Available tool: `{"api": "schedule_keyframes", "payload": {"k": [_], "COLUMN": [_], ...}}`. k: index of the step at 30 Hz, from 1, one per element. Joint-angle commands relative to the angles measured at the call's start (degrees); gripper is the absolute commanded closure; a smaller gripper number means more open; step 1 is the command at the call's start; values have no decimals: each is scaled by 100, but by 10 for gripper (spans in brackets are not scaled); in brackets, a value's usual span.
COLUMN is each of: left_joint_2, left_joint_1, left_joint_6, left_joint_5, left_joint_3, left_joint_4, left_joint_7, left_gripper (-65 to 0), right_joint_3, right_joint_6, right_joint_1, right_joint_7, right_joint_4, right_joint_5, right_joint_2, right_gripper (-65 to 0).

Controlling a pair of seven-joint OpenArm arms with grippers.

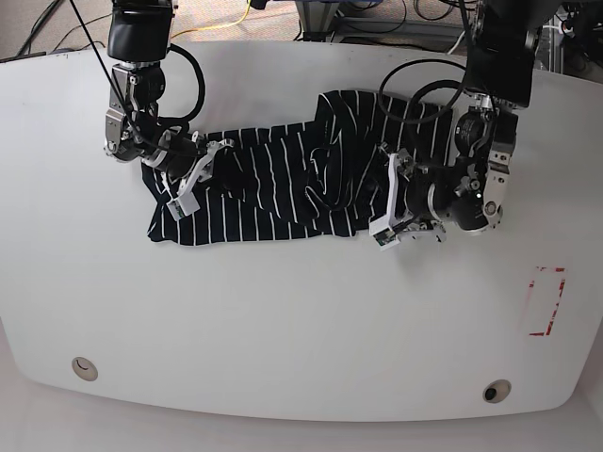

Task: Layout the t-shirt on the table in an organized manner, then fold the t-shirt properly
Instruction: 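Lower the left gripper onto the folded end and press it flat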

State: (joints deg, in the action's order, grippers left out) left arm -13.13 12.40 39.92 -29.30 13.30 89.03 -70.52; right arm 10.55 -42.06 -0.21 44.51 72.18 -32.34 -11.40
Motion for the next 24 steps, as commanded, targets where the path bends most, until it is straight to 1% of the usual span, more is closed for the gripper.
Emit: {"api": "schedule_keyframes", "payload": {"k": [1, 9, 19, 24], "left_joint_2": [-28, -28, -46, -72], "left_joint_1": [267, 496, 452, 443], "left_joint_6": [8, 8, 8, 8], "left_joint_5": [-20, -11, -20, -46], "left_joint_3": [-42, -42, -25, 266], "left_joint_4": [-55, -336, -380, -345], "left_joint_7": [155, 155, 155, 155], "left_gripper": [-319, -318, -317, -312], "right_joint_3": [-30, -30, -30, -30], "right_joint_6": [206, 206, 206, 206], "right_joint_1": [-98, -98, -98, -98], "right_joint_7": [661, 661, 661, 661], "right_joint_4": [-111, -111, -111, -111], "right_joint_5": [724, 724, 715, 715], "right_joint_2": [-34, -34, -34, -34], "right_gripper": [-13, -13, -13, -13]}}
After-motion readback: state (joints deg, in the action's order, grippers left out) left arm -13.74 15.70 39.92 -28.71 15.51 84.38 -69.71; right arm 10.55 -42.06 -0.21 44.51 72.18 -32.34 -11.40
